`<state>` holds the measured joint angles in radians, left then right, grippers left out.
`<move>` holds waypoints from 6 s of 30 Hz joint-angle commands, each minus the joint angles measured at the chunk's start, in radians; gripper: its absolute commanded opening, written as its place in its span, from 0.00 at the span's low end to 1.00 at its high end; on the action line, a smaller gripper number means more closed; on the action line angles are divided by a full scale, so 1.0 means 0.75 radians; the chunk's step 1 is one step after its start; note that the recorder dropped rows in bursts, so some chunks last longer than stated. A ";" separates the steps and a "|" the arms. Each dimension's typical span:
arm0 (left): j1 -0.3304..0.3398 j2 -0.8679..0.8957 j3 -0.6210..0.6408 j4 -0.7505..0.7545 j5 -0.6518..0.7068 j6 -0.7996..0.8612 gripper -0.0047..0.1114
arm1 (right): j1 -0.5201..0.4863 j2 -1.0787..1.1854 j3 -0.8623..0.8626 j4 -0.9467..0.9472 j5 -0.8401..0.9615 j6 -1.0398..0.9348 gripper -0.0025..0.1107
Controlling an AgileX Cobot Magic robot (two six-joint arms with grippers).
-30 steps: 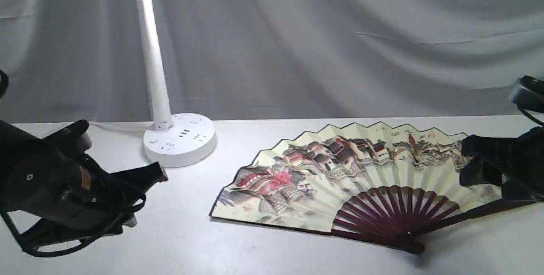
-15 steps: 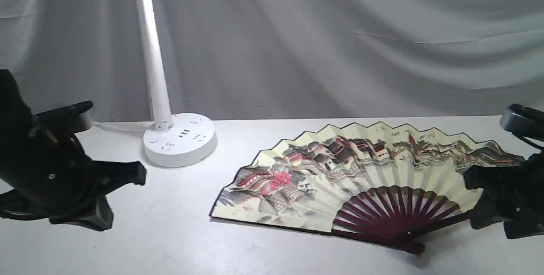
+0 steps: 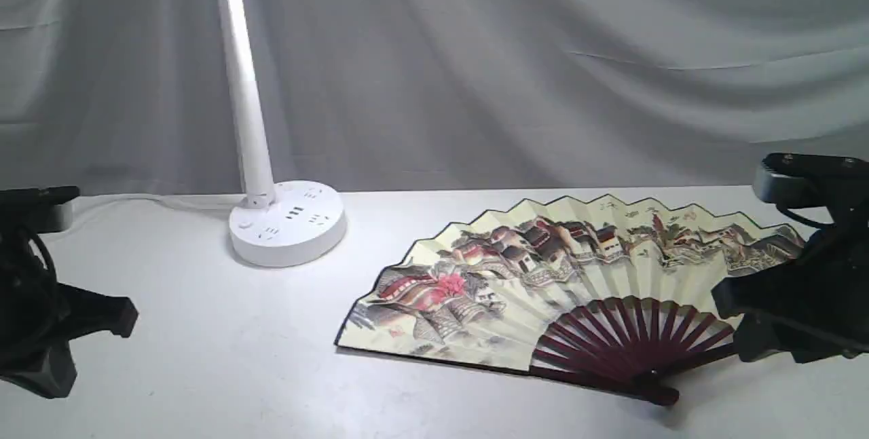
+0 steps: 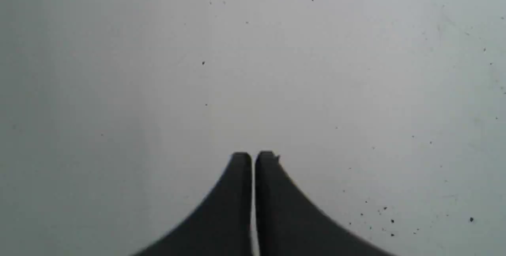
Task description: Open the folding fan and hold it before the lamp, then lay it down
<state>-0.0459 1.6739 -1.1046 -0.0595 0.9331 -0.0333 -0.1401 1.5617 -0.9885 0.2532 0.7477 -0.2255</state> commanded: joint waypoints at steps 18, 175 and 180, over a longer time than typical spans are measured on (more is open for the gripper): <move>0.001 -0.010 -0.005 0.056 0.022 0.015 0.04 | -0.068 -0.013 -0.002 -0.268 -0.018 0.235 0.02; 0.001 -2.232 1.362 0.060 -1.037 0.081 0.04 | -0.012 -2.082 1.165 -0.323 -0.453 0.207 0.02; 0.001 -2.232 1.428 0.060 -1.040 0.081 0.04 | -0.012 -2.082 1.165 -0.323 -0.453 0.207 0.02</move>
<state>-0.0459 0.0031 -0.0467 -0.0158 0.1710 0.0290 -0.1515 0.0032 -0.1207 0.0000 0.4244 -0.0761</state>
